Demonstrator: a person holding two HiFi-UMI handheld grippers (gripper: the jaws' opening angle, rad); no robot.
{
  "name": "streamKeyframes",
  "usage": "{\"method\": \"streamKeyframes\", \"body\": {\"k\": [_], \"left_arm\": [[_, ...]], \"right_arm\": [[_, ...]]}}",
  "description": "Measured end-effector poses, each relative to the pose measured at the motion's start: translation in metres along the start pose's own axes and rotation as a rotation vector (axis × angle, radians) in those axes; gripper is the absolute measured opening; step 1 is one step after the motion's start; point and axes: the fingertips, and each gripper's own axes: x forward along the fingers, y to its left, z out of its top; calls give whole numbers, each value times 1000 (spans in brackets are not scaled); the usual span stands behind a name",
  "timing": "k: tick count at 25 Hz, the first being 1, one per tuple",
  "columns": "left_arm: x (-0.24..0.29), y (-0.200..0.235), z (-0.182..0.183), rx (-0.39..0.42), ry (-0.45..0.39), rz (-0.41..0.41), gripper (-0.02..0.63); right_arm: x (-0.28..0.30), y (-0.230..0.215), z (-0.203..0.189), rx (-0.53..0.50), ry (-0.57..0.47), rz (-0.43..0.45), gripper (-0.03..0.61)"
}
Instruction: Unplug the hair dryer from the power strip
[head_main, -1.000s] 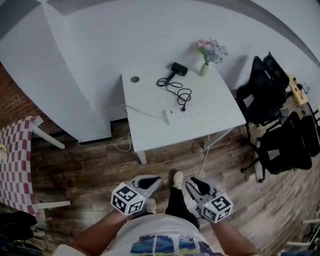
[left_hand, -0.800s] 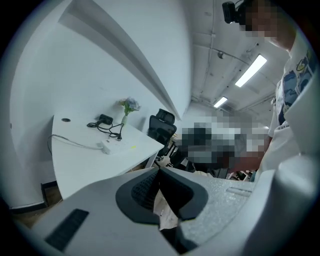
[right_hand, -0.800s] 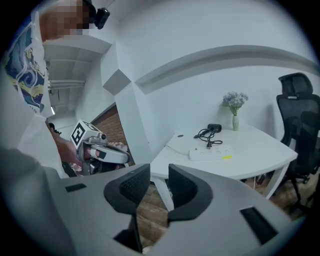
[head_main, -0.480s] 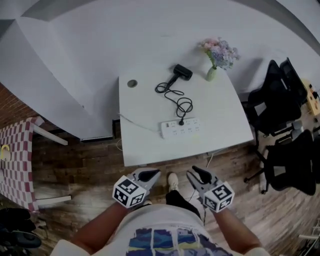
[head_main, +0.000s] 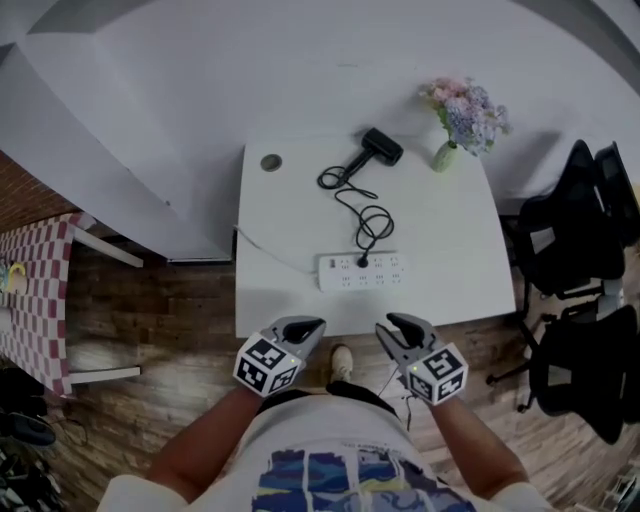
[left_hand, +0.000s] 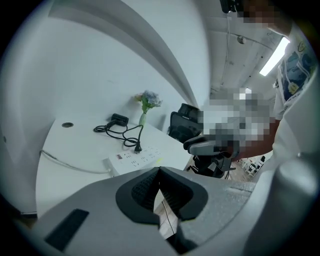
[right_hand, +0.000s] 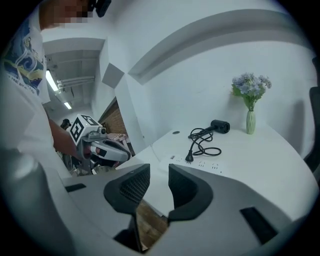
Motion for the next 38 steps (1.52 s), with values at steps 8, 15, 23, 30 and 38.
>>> {"method": "streamKeyframes", "body": {"k": [8,15,23,30,38], "left_arm": [[35,36,4,-28,19,124,3],[58,61,-6,-45,62,164,3],[80,80,-15,-23,123,188,3],[100,85,-16,11,171,179,3],[105,89,-21,-2,184,163,3]], "right_arm": [[37,-45,7,-36,38,73,104],[71,-68,11,-84,76,112,106],[103,-86,5,-107,122,115,109],[128,-98,7,-62,130,121,117],[148,-98,13,-46,131,147,118]]}}
